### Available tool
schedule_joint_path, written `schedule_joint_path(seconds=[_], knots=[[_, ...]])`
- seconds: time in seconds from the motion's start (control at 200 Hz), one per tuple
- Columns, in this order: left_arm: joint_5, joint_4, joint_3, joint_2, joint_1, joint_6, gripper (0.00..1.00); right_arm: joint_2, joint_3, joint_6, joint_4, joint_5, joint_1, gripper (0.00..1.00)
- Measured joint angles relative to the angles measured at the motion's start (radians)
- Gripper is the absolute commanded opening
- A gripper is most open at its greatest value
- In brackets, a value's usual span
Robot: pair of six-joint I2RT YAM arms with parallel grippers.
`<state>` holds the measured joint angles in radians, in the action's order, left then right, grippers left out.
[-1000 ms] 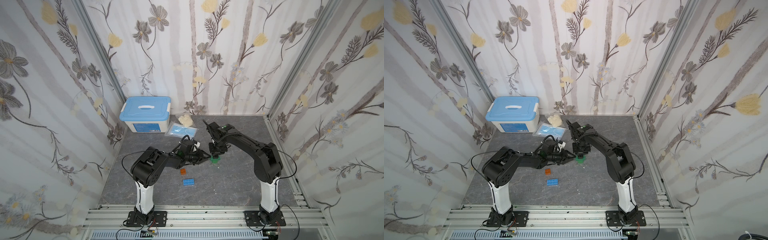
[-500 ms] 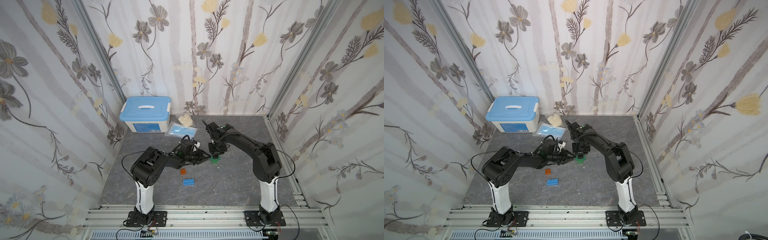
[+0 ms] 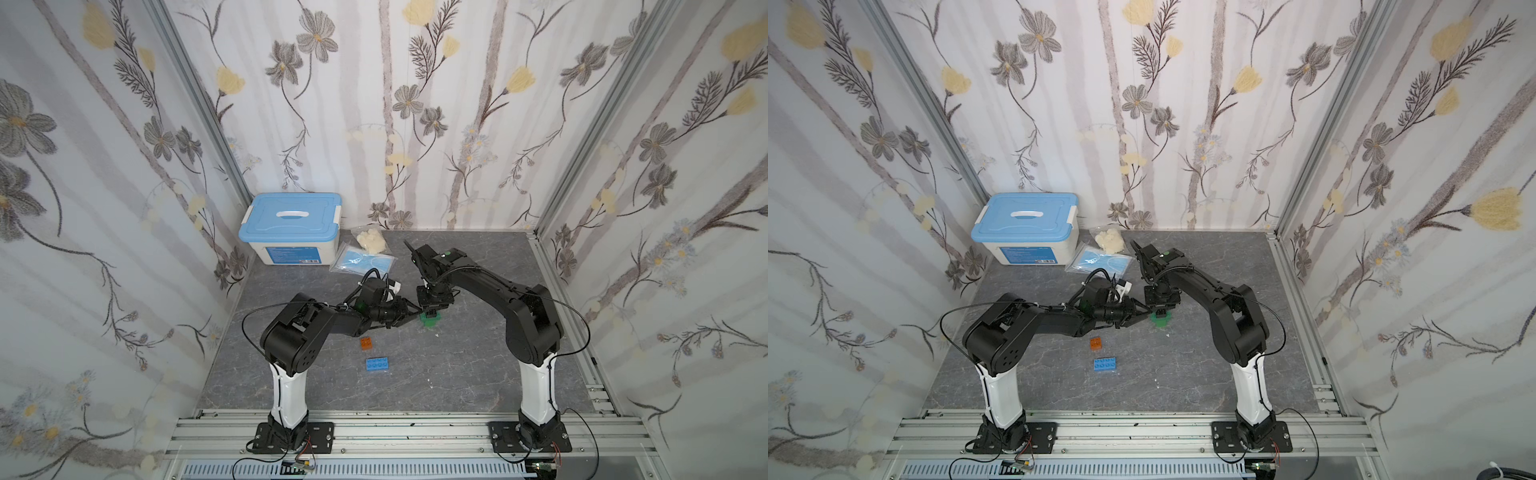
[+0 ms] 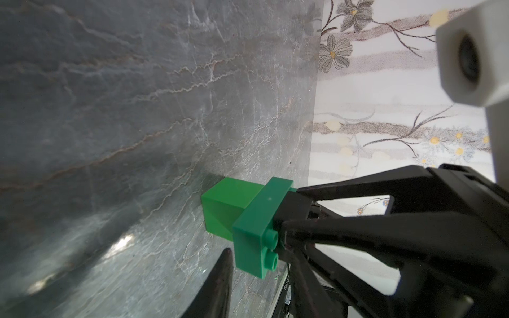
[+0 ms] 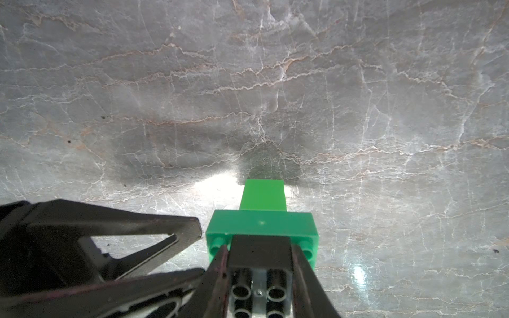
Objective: Assemble the letter f with lego
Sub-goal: Assemble the lego brick with the lego brick.
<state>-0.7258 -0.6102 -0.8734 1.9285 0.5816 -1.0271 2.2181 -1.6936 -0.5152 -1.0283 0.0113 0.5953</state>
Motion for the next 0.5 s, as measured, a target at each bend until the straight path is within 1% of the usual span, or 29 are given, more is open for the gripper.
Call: schedule_joint_path(seconds=[0.235,0.305,0.39,0.5], knots=[[0.0,0.001,0.0,-0.01,0.0,0.0,0.39,0.001,0.006,-0.001,0.005,0.0,0.0,0.33],[0.0,0.005,0.0,-0.019,0.0,0.003,0.42,0.0,0.008,-0.003,0.007,0.0,0.0,0.33],[0.0,0.017,0.0,-0.028,0.0,0.007,0.48,-0.006,0.011,-0.003,0.01,0.0,0.0,0.34],[0.0,0.048,-0.007,-0.038,-0.001,0.016,0.52,-0.014,0.008,-0.003,0.011,0.0,0.0,0.36]])
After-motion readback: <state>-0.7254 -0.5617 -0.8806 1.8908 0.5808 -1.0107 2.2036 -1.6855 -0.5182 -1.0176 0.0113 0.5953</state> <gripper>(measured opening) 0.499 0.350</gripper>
